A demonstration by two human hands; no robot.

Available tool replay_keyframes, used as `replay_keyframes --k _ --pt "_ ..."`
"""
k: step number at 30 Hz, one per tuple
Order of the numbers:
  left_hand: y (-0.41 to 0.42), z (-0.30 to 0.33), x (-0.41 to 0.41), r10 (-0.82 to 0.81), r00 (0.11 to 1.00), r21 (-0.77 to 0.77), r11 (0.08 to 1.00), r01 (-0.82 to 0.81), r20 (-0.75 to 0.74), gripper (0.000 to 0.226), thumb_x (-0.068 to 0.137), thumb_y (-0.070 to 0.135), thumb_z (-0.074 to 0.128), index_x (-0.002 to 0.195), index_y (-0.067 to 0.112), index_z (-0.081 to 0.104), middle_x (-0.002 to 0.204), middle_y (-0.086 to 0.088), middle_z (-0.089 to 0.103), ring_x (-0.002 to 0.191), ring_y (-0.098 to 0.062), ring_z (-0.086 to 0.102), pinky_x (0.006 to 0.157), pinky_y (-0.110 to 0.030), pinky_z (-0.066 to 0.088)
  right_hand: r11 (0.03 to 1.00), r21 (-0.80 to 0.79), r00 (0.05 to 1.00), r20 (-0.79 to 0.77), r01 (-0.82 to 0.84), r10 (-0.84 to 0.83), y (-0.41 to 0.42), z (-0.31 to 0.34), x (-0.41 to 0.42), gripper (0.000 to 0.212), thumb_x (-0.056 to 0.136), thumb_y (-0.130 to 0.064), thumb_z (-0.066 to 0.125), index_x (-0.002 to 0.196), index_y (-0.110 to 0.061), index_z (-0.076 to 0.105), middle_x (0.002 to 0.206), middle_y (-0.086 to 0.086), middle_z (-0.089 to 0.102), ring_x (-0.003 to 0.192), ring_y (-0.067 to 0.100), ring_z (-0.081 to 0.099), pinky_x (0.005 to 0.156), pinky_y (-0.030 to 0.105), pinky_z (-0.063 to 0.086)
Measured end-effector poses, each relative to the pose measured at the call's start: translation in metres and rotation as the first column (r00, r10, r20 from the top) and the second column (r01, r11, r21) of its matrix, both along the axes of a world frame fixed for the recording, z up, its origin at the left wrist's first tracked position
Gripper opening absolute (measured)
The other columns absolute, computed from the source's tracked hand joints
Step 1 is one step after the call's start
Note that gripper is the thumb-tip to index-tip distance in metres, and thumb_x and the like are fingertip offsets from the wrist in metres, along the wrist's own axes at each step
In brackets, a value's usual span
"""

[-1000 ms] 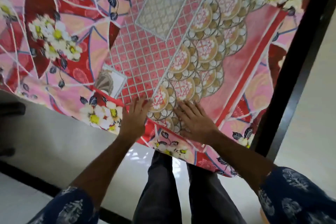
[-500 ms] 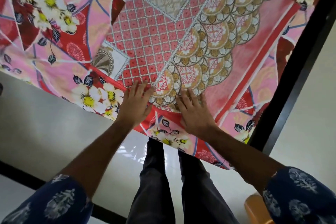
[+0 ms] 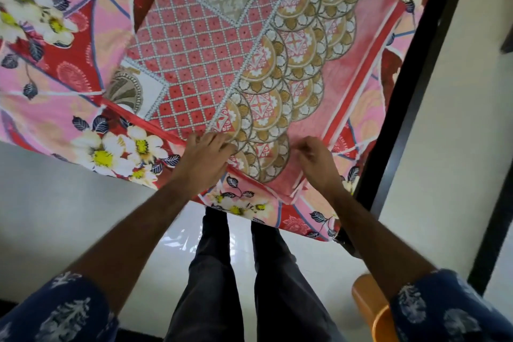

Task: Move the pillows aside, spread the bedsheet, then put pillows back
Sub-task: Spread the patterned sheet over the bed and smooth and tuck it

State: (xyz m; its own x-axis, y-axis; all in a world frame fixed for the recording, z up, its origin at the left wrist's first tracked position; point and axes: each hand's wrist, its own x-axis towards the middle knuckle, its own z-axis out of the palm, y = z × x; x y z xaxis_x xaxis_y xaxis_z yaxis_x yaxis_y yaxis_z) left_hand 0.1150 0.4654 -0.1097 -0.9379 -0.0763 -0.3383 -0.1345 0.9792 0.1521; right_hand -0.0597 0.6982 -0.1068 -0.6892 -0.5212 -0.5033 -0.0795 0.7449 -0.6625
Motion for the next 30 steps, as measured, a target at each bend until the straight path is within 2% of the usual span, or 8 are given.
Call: replay_keyframes --k 3,5,8,11,16,19,22,30 --pt "0.020 -0.001 -0.018 -0.010 1.000 0.032 0.999 0.010 0.000 0.037 0.085 0.027 0.070 0.121 0.022 0.063 0.125 -0.004 0.060 0.110 -0.028 0.056 0.087 -0.049 0.042 0.919 0.018 0.918 0.040 0.393 -0.394 0.033 0.004 0.009 0.025 0.094 -0.003 0.056 0.116 -0.013 0.062 0.115 0.003 0.064 0.103 0.019 0.063 0.083 0.022 0.048" --pt "0.033 -0.002 -0.030 -0.053 0.999 0.058 0.997 0.053 -0.010 0.035 0.088 0.029 0.068 0.121 0.020 0.061 0.122 -0.004 0.059 0.110 -0.028 0.056 0.087 -0.047 0.045 0.830 0.049 0.820 0.136 0.555 -0.556 0.047 0.004 0.019 0.032 0.093 -0.004 0.058 0.124 -0.014 0.057 0.118 0.002 0.063 0.104 0.020 0.063 0.082 0.024 0.049" --pt "0.046 -0.001 -0.043 -0.112 0.994 0.112 0.988 0.110 0.008 0.045 0.087 0.036 0.069 0.128 0.023 0.057 0.124 -0.003 0.056 0.113 -0.028 0.054 0.094 -0.047 0.046 0.736 0.041 0.687 0.326 0.675 -0.649 0.054 0.000 0.029 0.039 0.091 0.003 0.059 0.128 -0.009 0.054 0.113 0.008 0.065 0.093 0.022 0.067 0.076 0.036 0.058" --pt "0.053 0.000 -0.052 -0.195 0.977 0.115 0.976 0.185 0.083 0.064 0.081 0.042 0.076 0.137 0.024 0.051 0.134 -0.006 0.052 0.118 -0.031 0.052 0.096 -0.051 0.049 0.687 0.022 0.606 0.449 0.727 -0.656 0.052 -0.002 0.029 0.034 0.094 0.002 0.060 0.126 -0.007 0.053 0.111 0.011 0.065 0.094 0.024 0.068 0.071 0.029 0.060" --pt "0.053 0.002 -0.059 -0.266 0.949 0.059 0.964 0.259 0.173 0.074 0.079 0.046 0.077 0.141 0.024 0.044 0.141 -0.009 0.046 0.122 -0.032 0.049 0.096 -0.053 0.049 0.772 0.010 0.733 0.304 0.636 -0.608 0.043 0.000 0.028 0.025 0.091 -0.009 0.067 0.112 -0.014 0.053 0.097 -0.002 0.062 0.093 0.023 0.066 0.075 0.031 0.057" --pt "0.059 0.007 -0.064 -0.325 0.926 -0.012 0.943 0.334 0.192 0.068 0.083 0.046 0.074 0.138 0.020 0.045 0.138 -0.010 0.048 0.116 -0.032 0.051 0.090 -0.048 0.050 0.790 -0.019 0.769 0.241 0.613 -0.592 0.041 -0.002 0.030 0.023 0.090 -0.010 0.069 0.106 -0.015 0.053 0.095 -0.001 0.063 0.092 0.021 0.065 0.080 0.038 0.059" --pt "0.066 0.009 -0.068 -0.350 0.916 -0.056 0.929 0.367 0.194 0.057 0.085 0.034 0.072 0.134 0.016 0.048 0.136 -0.012 0.051 0.113 -0.032 0.053 0.087 -0.048 0.050 0.833 0.010 0.818 0.182 0.554 -0.546 0.043 -0.007 0.032 0.017 0.092 -0.019 0.070 0.105 -0.014 0.059 0.098 0.000 0.067 0.089 0.015 0.066 0.080 0.035 0.059" --pt "0.061 0.012 -0.077 -0.349 0.915 0.001 0.934 0.356 0.201 0.047 0.087 0.037 0.069 0.126 0.014 0.058 0.130 -0.012 0.057 0.110 -0.032 0.057 0.087 -0.050 0.053 0.892 0.171 0.842 0.295 0.418 -0.451 0.033 -0.008 0.025 0.027 0.094 -0.026 0.064 0.093 0.002 0.066 0.090 0.019 0.071 0.075 0.030 0.065 0.072 0.044 0.056"
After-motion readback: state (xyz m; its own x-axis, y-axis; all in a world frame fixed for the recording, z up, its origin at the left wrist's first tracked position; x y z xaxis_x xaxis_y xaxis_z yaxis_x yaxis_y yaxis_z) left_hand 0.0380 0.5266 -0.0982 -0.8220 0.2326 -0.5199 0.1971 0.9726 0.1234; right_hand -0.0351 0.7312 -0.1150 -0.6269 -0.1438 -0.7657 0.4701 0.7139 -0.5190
